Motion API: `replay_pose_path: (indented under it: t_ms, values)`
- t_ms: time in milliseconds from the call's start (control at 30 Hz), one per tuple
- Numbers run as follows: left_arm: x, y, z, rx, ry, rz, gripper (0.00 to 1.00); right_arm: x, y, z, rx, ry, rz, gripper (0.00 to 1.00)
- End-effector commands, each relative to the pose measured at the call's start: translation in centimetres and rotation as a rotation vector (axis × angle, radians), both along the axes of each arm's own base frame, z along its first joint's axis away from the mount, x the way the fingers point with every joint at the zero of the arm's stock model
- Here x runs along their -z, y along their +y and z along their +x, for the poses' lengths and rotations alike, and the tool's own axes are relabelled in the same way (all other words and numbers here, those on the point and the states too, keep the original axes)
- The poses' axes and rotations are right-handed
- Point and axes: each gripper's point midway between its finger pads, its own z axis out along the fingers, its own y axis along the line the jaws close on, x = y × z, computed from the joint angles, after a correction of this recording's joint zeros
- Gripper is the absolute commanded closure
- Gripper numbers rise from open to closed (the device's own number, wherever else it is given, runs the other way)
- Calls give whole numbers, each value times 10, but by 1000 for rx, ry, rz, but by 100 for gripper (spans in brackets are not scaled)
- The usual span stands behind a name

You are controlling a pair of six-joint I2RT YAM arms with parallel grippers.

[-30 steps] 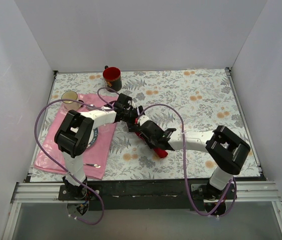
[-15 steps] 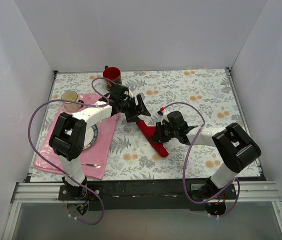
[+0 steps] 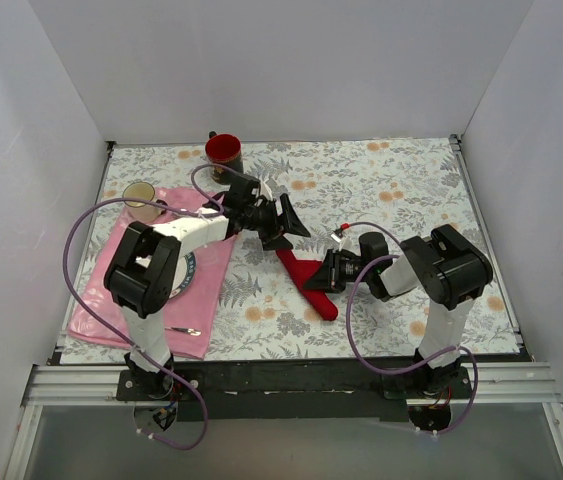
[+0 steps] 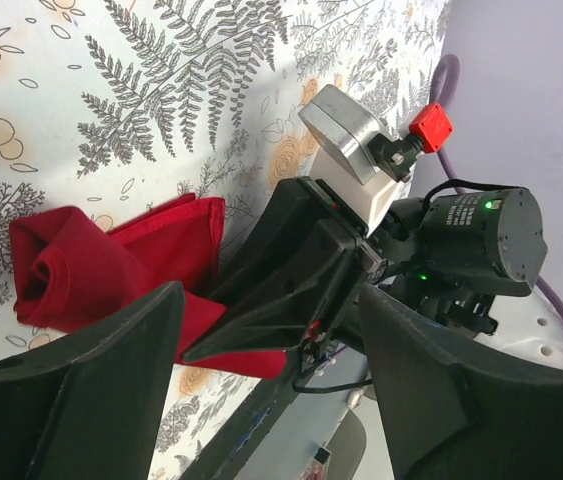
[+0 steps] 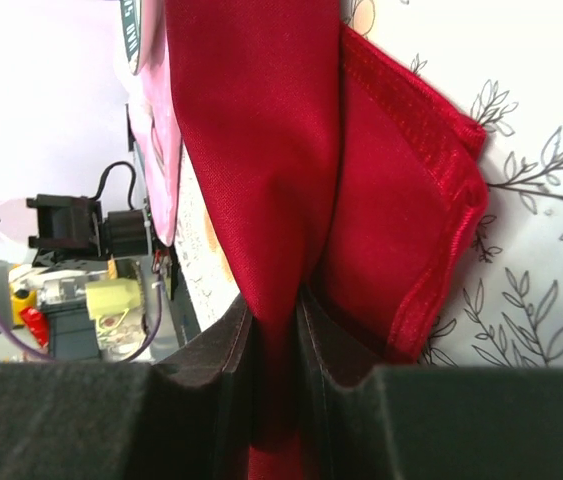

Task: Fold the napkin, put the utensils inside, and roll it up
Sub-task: Roll the napkin with the utensil

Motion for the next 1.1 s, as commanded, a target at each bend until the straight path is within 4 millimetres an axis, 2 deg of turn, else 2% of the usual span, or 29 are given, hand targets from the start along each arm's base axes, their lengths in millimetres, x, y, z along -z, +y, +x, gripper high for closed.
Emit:
replay_pose_path:
  t_ms: [0,267,433,533,567,633,667,767,833,867,900,967,1000,1067]
  values:
    - [3,-8,-6,29,-5,-38,31,12,-4,-11,-7,59,-11,77]
    - [45,7,-10,3,6,55,31,13,-6,-9,-5,40,-37,75]
    - [59,8,-5,4,-10,85,31,19,-13,-12,-12,35,-111,71]
    - [62,8,1,2,-20,93,31,19,-18,-13,-28,16,-165,66]
    - [64,8,1,3,-16,97,32,14,-18,-11,-32,-7,-175,61]
    - [67,7,3,4,-15,103,32,19,-25,-14,-48,-16,-251,55]
    - [68,8,2,4,-11,105,32,13,-25,-6,-38,-65,-285,50]
    - [73,9,2,5,-2,112,32,1,-29,2,-50,-133,-374,40]
    - [74,9,2,6,1,112,32,-4,-33,5,-56,-163,-424,36]
    - [75,8,2,7,3,112,32,-8,-35,1,-82,-180,-461,32]
    - [76,8,1,9,6,111,32,-13,-37,10,-68,-218,-507,31]
    - [75,8,1,10,3,111,32,-18,-43,12,-90,-290,-604,26]
    - [75,8,2,9,4,110,32,-28,-40,20,-87,-342,-630,25]
    - [75,8,2,11,6,108,32,-35,-34,18,-123,-430,-691,20]
